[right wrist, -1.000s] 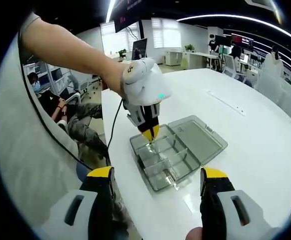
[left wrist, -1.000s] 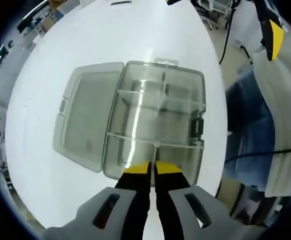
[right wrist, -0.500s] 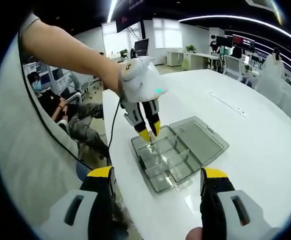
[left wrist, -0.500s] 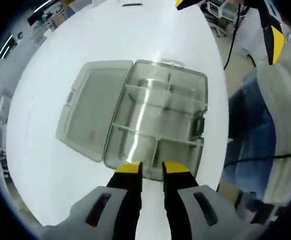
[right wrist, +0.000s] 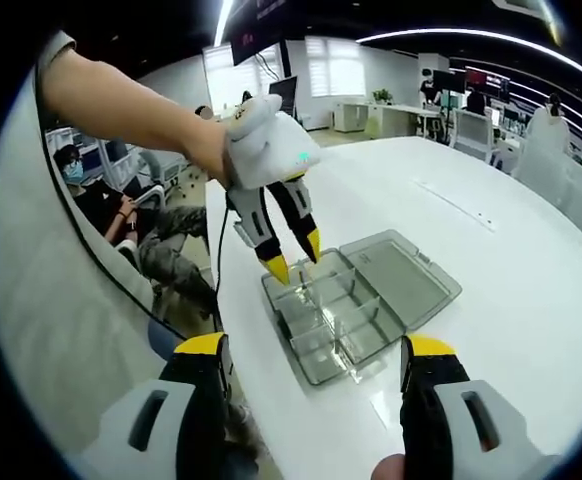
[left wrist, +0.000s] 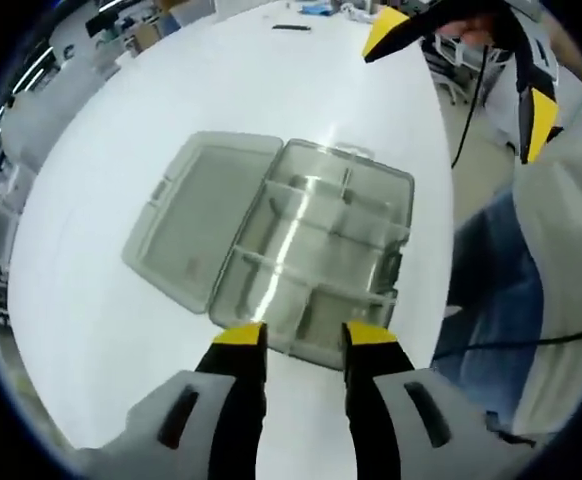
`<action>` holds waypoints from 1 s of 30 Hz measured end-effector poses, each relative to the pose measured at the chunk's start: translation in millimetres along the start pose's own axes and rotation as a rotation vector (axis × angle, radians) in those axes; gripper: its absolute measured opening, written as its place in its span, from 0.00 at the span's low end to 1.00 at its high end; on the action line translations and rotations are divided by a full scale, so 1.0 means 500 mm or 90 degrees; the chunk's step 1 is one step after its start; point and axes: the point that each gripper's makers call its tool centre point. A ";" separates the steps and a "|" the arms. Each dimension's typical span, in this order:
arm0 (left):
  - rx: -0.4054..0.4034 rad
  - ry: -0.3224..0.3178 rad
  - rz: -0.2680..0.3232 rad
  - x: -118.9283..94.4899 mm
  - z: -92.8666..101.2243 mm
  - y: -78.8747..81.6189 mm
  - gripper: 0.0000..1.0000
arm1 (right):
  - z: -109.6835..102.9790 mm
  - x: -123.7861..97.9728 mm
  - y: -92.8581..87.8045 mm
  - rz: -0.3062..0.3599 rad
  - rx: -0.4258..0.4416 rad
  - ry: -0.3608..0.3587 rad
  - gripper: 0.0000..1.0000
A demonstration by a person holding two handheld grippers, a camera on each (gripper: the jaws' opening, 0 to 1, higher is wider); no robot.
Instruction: Insert the divider into the dual guide fixture by aligning both edges with the guide slots and pushing it downward to the bottom, including one-sided entry, uneven engagement, binding, and posture correction.
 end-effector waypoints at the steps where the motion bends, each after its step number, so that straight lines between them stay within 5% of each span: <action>1: -0.006 0.000 0.006 -0.002 0.002 0.003 0.30 | 0.001 0.000 -0.002 0.000 0.001 0.001 0.68; 30: -0.100 0.006 0.141 -0.059 0.033 0.045 0.43 | 0.016 0.017 -0.006 -0.015 -0.001 0.015 0.67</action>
Point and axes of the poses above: the point that each gripper's makers call its tool centre point, and the gripper's own axes: x roughly forward along the fingers, z roughly to its right, y roughly out of its top, and after that the axes turned 14 degrees about -x, right-handed
